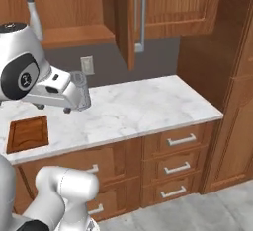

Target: Move the cutting board and knife to the sink. Then move spray from the cabinet to the counter.

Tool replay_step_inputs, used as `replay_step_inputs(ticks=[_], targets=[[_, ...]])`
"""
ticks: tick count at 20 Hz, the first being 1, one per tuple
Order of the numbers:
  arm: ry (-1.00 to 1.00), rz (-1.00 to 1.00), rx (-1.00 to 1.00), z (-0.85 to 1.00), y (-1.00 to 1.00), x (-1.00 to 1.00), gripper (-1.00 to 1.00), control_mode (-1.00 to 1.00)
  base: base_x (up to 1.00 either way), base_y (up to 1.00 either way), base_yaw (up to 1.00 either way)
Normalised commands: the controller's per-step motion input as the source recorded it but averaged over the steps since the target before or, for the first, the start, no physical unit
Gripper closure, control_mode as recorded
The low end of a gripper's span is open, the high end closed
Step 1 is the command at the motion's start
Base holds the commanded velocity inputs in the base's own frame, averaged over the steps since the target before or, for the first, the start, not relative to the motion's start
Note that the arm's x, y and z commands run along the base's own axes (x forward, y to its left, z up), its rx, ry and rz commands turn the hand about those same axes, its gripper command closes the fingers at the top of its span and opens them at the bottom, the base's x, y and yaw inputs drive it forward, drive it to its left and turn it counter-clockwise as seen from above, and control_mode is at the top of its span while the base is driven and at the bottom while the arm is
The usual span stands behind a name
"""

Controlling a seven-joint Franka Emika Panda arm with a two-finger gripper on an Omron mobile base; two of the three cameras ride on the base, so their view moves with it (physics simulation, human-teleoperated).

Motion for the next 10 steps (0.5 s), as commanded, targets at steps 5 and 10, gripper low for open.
replay_step_inputs(ticks=[5,10], targets=[[0.0,0.0,0.0,0.0,0.0,0.0,-1.0,1.0,0.48,-0.09,0.41],[0.0,0.0,0.0,0.0,0.0,0.0,-1.0,1.0,0.38,-0.15,0.44]])
